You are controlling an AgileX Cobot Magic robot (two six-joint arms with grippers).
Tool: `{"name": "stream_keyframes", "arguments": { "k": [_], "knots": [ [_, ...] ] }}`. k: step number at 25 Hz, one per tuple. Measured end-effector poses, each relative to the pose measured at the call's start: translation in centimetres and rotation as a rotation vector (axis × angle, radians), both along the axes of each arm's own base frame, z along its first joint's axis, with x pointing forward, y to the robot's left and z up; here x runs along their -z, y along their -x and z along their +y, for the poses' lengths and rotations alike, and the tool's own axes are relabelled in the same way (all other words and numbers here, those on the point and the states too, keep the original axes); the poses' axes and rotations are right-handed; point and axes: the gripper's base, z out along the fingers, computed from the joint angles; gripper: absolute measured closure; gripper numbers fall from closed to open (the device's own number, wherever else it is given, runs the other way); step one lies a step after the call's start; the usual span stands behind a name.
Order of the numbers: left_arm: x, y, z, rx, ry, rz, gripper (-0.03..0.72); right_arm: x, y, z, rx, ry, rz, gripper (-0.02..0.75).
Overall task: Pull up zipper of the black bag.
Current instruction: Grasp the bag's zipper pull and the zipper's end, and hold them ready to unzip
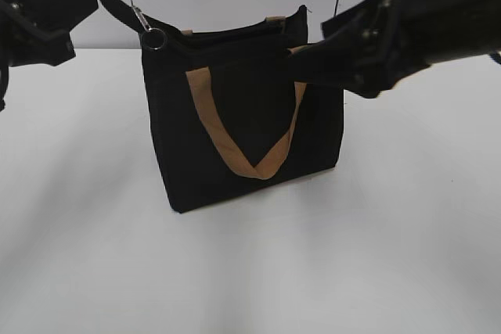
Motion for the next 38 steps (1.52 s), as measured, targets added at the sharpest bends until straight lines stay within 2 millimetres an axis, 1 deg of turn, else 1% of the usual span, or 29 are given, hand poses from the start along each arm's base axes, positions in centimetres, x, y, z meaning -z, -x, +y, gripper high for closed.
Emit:
{"name": "stream_keyframes", "arguments": {
  "k": [3,6,10,13,17,22,25,34,38],
  "knots": [
    [0.0,0.0,0.0,0.000,0.000,0.000,0.673,0.6,-1.9,2.8,-0.058,0.029,-0.010,0.219],
    [0.0,0.0,0.0,0.000,0.000,-0.001,0.673,0.7,-3.6,5.2,-0.101,0.045,-0.042,0.219],
    [0.0,0.0,0.0,0.000,0.001,-0.001,0.673,1.2,-5.6,7.6,-0.144,0.061,-0.062,0.219],
    [0.0,0.0,0.0,0.001,0.001,-0.001,0.673,1.4,-6.8,9.0,-0.166,0.067,-0.079,0.219],
    [0.0,0.0,0.0,0.001,0.001,-0.001,0.673,2.0,-7.9,10.5,-0.186,0.069,-0.079,0.219],
    [0.0,0.0,0.0,0.001,0.000,-0.002,0.674,2.6,-7.7,12.8,-0.235,0.067,-0.079,0.219],
    [0.0,0.0,0.0,0.001,0.000,-0.002,0.674,3.1,-7.9,13.2,-0.233,0.070,-0.075,0.230],
    [0.0,0.0,0.0,0.002,0.000,-0.003,0.674,3.1,-7.9,13.3,-0.230,0.071,-0.074,0.329],
    [0.0,0.0,0.0,0.002,0.000,-0.003,0.674,3.2,-8.0,13.3,-0.229,0.071,-0.071,0.340]
  ]
}}
